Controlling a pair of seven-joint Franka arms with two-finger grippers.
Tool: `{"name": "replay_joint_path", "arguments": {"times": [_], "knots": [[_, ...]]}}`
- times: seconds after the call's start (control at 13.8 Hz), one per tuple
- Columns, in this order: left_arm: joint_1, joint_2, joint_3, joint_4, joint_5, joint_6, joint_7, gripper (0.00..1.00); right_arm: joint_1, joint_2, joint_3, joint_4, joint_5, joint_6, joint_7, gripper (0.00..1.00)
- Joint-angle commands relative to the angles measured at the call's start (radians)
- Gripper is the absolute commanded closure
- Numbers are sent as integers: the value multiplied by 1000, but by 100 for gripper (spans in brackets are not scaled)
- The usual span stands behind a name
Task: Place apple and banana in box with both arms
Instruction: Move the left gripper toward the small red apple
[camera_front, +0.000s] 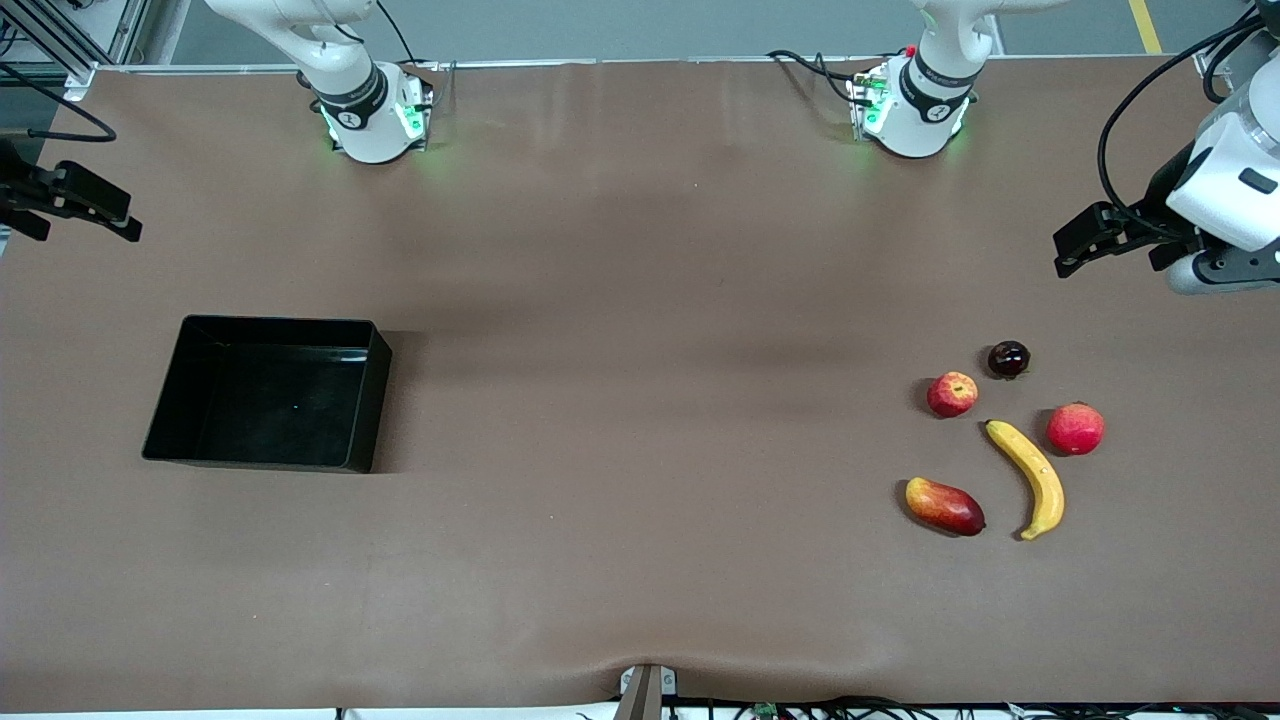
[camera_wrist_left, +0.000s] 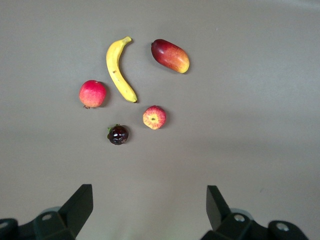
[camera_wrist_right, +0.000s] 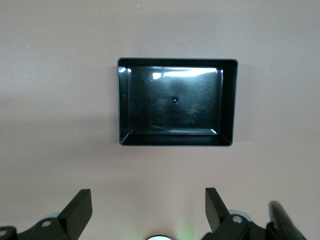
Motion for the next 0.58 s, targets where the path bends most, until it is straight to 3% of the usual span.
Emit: {"name": "replay_joint_path", "arguments": {"times": [0.0, 0.51], "knots": [[-1, -4, 1, 10, -18, -9, -1, 0, -2, 14, 0, 25, -16, -2, -8, 0], [14, 57, 4, -6, -9, 22, -16, 0, -13, 83, -5, 40, -34, 26, -11, 0]]}}
